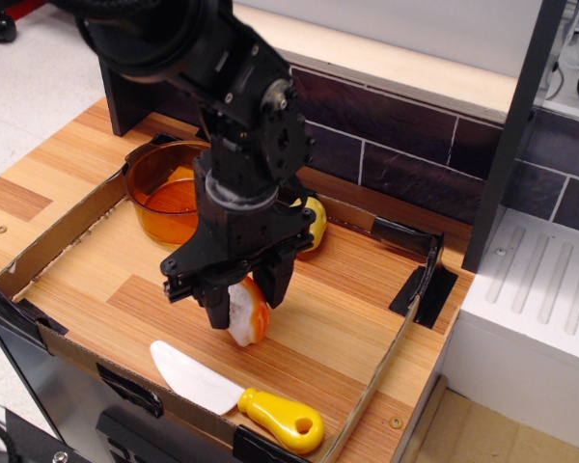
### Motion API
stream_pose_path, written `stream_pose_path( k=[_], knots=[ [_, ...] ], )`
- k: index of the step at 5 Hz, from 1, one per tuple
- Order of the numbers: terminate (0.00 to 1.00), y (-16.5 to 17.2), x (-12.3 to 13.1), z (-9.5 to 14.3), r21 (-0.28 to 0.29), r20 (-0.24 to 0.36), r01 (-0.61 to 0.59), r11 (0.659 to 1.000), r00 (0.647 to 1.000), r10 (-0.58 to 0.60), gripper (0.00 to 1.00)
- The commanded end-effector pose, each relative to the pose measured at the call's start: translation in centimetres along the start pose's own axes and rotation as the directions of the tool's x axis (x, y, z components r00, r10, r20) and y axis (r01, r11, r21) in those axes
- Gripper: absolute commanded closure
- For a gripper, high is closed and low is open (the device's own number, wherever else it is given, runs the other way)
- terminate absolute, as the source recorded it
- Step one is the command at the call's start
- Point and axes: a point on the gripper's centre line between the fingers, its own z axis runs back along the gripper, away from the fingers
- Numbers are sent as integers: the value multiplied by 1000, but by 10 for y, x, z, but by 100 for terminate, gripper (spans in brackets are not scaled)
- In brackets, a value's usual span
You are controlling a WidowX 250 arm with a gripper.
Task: Put sushi in pot
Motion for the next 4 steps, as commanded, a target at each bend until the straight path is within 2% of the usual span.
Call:
stream_pose_path(
  k=[1,2,4],
  knots=[
    [0,-20,40,78,-153,-19,-104,983,995,102,100],
    [0,-21,69,97,-166,-22,-184,969,983,182,100],
    [0,-18,113,86,-110,-36,-281,954,960,278,100]
  ],
)
